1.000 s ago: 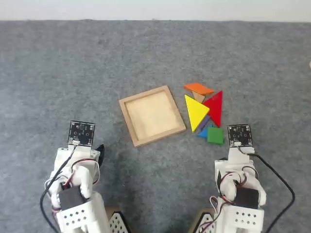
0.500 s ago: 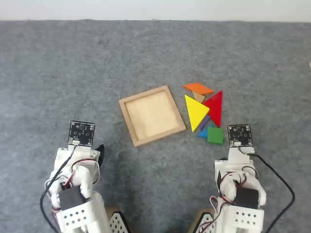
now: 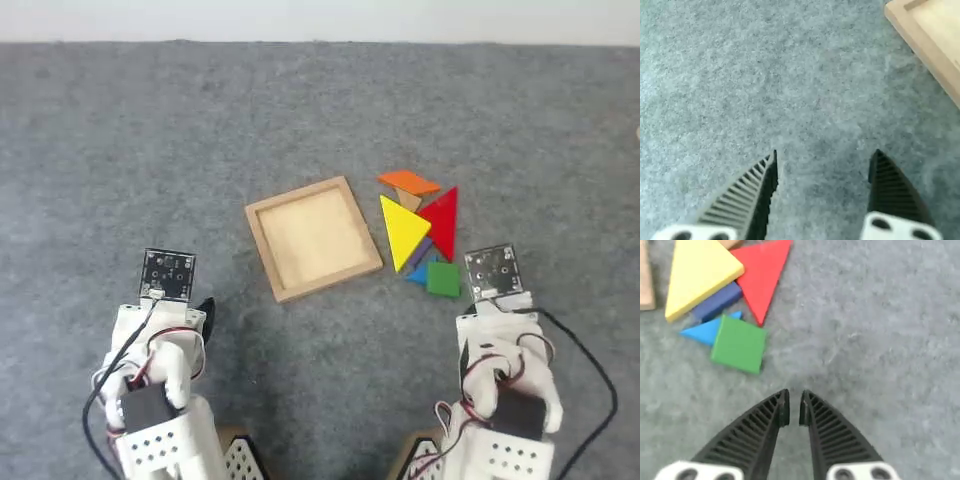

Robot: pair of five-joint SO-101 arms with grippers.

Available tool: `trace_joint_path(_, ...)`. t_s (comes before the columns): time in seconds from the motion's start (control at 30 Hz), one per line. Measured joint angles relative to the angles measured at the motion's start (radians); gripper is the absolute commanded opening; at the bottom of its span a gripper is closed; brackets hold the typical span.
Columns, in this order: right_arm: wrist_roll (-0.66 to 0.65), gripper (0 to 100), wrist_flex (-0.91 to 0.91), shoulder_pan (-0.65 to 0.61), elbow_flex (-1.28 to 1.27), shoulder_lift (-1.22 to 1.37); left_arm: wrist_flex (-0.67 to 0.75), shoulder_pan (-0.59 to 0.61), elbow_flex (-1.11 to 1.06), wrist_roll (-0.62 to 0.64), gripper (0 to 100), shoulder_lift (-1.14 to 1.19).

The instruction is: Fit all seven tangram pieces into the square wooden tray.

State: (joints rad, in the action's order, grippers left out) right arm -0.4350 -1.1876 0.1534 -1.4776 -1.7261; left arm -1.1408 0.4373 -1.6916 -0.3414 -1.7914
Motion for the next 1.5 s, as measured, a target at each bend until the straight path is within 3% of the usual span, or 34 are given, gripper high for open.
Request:
trace_joint_path(0.23,0.005,6.3,0.034,-0.091,0.292,0.387,0.000,0.000,0.000,0.000,28,0.000)
trace_joint_path(0.57,0.224,6.7,0.107,-0.275,0.927,1.327,0.000,0.000,0.000,0.000,28,0.000)
trace_joint_path(0.7,0.348,14.5,0.114,-0.361,1.102,1.605,0.000,0.000,0.000,0.000,28,0.000)
trace_joint_path(0.9,0.470,29.5,0.157,-0.419,1.138,1.718,0.000,-0.002,0.000,0.000,28,0.000)
trace_joint_path(1.5,0.482,29.9,0.331,-0.417,1.094,1.909,0.000,0.000,0.000,0.000,28,0.000)
